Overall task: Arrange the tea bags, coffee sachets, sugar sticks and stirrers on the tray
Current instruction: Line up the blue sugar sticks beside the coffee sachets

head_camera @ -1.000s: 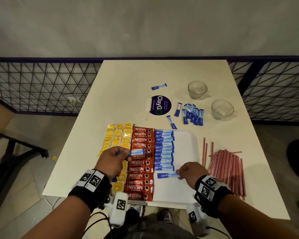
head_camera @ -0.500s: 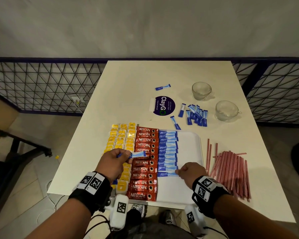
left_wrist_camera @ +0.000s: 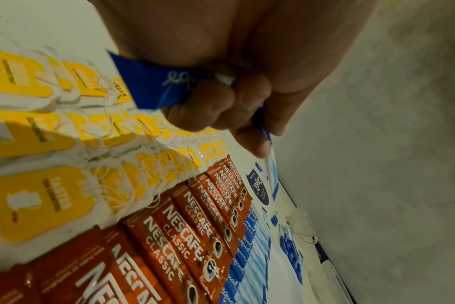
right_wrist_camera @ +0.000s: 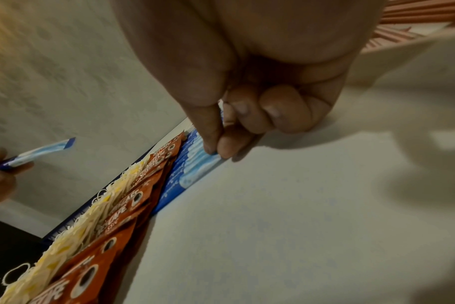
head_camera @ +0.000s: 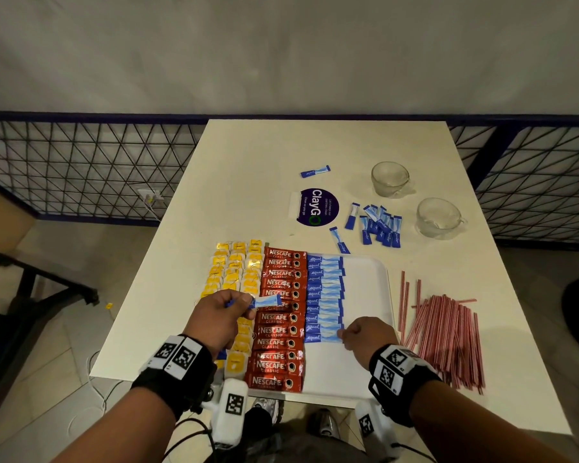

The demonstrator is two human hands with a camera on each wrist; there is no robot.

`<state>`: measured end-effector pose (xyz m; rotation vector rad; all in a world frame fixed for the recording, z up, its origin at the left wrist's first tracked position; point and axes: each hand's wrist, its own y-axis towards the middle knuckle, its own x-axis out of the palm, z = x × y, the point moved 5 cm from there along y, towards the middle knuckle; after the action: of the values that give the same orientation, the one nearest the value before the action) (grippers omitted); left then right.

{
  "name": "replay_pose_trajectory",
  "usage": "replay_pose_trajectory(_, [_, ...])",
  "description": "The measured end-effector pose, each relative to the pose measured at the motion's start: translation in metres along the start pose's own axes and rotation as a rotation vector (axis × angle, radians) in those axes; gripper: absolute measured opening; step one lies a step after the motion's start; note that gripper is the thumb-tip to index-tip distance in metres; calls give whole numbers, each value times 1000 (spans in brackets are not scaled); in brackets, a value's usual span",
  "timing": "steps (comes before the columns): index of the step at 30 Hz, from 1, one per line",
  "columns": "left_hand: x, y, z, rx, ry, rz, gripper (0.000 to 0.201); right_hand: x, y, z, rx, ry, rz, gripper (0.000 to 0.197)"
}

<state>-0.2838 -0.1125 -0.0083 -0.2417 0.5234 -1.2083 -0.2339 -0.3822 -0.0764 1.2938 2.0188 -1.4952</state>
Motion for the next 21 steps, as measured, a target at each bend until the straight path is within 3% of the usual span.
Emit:
replay_pose_trajectory(10, [0, 1, -3, 4, 2, -13, 15, -6, -1, 2, -14, 5, 46, 36])
replay_pose_trajectory(13, [5, 0, -2, 2, 5, -57, 19, -27, -8, -13, -93, 27, 103, 44])
replay_pose_trajectory(17, [32, -6, 3, 12, 34, -150, 19, -37, -27, -54, -303, 389, -45, 32])
replay_pose_trajectory(21, [52, -8, 6, -18, -107, -237, 16, -43, -36, -58, -324, 634, -52, 16])
